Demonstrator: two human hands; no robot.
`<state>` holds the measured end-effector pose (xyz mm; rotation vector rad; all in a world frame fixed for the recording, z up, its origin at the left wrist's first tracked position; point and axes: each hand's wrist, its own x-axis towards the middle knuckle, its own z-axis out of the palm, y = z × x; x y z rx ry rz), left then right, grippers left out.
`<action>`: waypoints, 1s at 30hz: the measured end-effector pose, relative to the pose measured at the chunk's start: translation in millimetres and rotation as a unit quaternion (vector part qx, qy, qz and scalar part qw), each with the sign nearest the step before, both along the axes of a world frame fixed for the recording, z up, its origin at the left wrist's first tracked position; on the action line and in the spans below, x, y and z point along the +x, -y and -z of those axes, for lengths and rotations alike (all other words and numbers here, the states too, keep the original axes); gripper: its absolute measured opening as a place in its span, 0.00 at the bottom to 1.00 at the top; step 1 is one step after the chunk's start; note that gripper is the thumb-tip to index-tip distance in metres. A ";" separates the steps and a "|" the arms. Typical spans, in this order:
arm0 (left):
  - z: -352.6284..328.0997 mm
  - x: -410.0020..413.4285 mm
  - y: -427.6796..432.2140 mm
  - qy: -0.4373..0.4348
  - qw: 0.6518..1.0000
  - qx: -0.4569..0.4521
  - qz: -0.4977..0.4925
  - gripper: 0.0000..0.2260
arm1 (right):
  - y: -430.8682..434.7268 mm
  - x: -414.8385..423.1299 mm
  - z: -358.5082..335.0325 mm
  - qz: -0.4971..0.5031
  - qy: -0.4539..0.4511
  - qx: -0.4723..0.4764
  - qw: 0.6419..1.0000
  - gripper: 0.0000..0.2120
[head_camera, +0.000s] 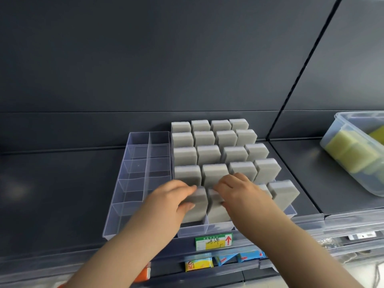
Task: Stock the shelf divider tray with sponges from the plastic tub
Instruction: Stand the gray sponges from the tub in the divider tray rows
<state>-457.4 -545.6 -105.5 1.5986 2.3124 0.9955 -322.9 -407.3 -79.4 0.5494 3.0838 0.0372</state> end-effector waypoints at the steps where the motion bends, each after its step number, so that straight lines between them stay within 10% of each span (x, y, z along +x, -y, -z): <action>1: 4.1 0.4 -2.2 -0.002 1.000 -0.014 0.003 0.17 | 0.2 -0.2 -0.3 0.000 0.000 -0.001 1.000 0.19; 17: -54.8 5.9 -14.9 -0.168 0.983 0.049 0.059 0.18 | -19.4 33.9 -49.2 0.076 -0.226 -0.078 0.968 0.20; 30: -67.9 200.0 -136.7 -0.207 0.954 0.153 0.155 0.17 | -82.8 265.3 -54.2 0.244 -0.327 -0.115 0.906 0.24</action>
